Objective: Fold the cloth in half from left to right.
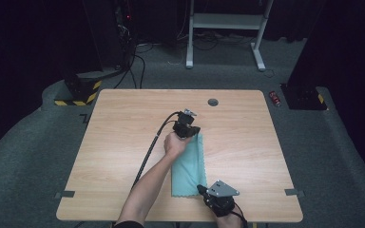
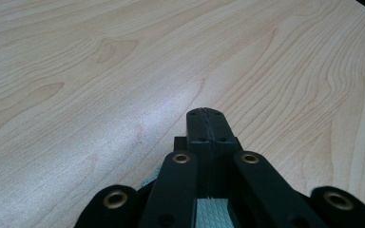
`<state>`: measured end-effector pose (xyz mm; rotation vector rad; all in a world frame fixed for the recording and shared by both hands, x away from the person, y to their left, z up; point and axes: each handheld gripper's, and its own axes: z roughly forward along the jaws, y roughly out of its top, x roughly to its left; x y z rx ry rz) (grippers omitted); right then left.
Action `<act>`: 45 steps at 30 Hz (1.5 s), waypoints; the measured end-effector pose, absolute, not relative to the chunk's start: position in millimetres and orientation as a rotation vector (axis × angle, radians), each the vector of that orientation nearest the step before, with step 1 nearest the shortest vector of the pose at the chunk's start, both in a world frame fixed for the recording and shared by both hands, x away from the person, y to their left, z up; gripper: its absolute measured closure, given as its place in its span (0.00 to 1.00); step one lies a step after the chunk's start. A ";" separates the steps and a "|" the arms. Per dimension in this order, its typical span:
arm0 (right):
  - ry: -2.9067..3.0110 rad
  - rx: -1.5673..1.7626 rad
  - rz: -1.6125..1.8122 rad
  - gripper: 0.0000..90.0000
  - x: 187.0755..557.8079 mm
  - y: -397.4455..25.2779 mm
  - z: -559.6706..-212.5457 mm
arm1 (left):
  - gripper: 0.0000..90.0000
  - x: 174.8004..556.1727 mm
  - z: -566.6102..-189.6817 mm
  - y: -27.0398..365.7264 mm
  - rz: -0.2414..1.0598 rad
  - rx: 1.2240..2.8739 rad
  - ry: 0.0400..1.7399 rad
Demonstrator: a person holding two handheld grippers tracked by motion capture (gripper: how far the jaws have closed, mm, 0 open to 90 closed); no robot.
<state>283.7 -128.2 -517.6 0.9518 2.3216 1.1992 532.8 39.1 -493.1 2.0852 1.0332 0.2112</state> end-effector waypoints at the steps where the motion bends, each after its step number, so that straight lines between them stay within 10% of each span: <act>1: 2.322 0.954 1.197 1.00 284.0 -129.2 -517.6 | 1.00 533.0 -493.3 38.7 0.212 2.086 1.033; 21: 2.341 1.016 1.142 0.97 289.0 -136.9 -521.6 | 0.99 534.4 -502.1 29.1 0.227 2.109 1.024; 31: 2.328 1.032 1.134 0.74 296.5 -145.1 -515.9 | 0.65 518.1 -484.6 45.8 0.291 2.090 0.999; 45: 2.404 0.968 1.146 0.89 336.6 -139.6 -506.8 | 0.59 463.0 -485.9 91.9 0.370 2.141 0.957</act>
